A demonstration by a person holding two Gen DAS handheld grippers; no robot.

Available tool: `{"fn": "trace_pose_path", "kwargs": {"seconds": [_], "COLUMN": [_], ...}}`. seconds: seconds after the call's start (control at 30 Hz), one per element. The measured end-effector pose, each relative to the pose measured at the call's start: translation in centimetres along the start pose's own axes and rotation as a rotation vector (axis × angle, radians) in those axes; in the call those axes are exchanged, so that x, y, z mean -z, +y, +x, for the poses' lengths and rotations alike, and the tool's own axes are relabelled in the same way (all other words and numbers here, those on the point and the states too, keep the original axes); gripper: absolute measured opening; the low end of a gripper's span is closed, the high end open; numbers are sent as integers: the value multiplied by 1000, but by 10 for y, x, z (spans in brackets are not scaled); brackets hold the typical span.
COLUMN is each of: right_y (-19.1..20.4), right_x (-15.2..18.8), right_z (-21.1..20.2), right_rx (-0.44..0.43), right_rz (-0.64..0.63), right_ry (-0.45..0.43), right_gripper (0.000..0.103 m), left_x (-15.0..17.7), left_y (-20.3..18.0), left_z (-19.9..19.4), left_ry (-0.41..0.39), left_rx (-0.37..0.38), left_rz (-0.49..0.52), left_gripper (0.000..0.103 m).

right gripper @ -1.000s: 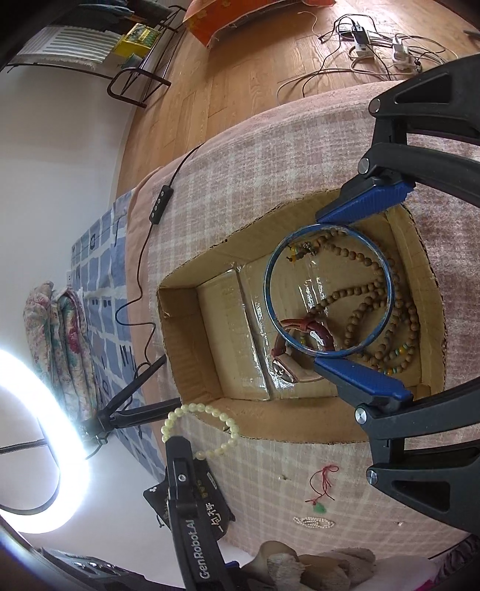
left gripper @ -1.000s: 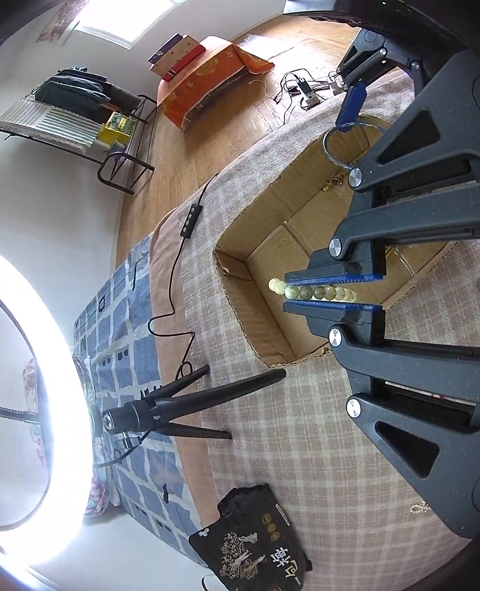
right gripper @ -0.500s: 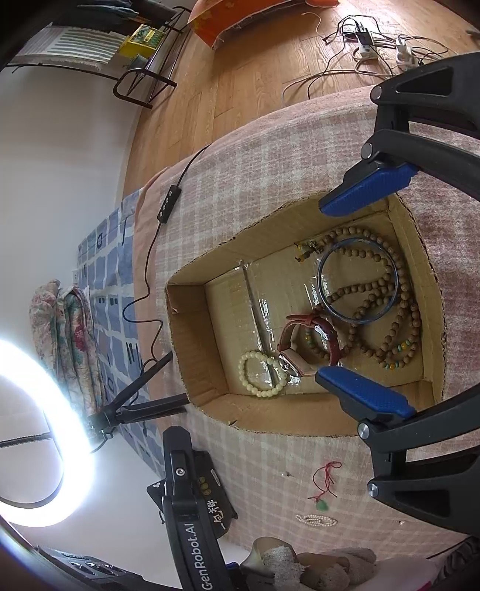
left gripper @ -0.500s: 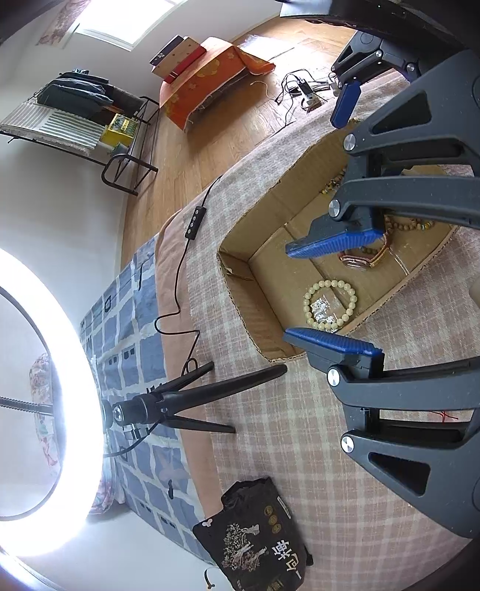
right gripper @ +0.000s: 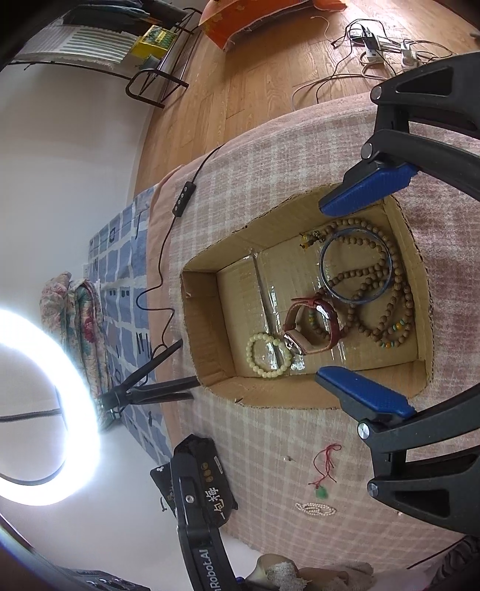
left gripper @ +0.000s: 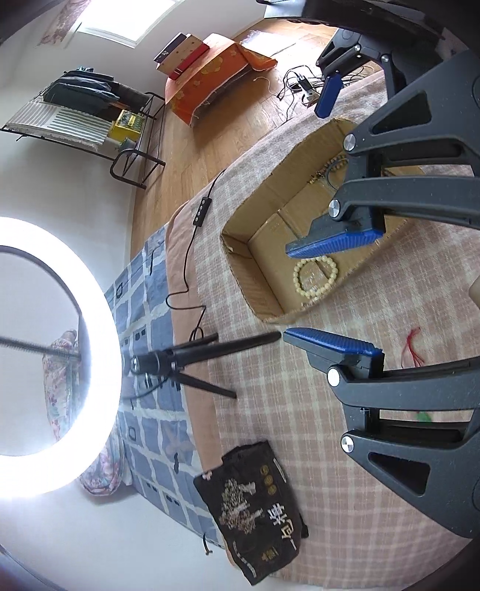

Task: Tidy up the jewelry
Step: 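Move the left gripper over the pearl necklace on the blanket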

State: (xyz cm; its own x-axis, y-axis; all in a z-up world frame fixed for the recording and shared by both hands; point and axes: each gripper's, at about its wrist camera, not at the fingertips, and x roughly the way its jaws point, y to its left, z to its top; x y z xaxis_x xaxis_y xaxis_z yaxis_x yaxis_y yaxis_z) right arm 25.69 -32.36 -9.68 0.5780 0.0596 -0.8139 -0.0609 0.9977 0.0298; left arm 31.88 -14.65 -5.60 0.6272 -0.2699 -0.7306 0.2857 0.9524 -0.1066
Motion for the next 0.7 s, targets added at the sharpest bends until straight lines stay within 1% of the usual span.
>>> {"fn": "trace_pose_path", "kwargs": {"seconds": [0.13, 0.23, 0.5, 0.6, 0.7], "right_y": [11, 19, 44, 56, 70], "right_x": [2, 4, 8, 9, 13], "right_z": [-8, -13, -21, -22, -21], "right_rx": [-4, -2, -35, -56, -75], "right_rz": [-16, -28, -49, -62, -83], "right_ry": [-10, -19, -37, -39, -36], "right_gripper": [85, 85, 85, 85, 85], "left_x": [7, 13, 38, 50, 64], "left_y": [19, 36, 76, 100, 128], "left_z": [-22, -38, -64, -70, -71], "left_ry": [-18, -24, -3, 1, 14], "left_rx": [-31, -39, -76, -86, -87], "left_rz": [-6, -24, -19, -56, -118], "left_gripper": [39, 39, 39, 39, 39]}}
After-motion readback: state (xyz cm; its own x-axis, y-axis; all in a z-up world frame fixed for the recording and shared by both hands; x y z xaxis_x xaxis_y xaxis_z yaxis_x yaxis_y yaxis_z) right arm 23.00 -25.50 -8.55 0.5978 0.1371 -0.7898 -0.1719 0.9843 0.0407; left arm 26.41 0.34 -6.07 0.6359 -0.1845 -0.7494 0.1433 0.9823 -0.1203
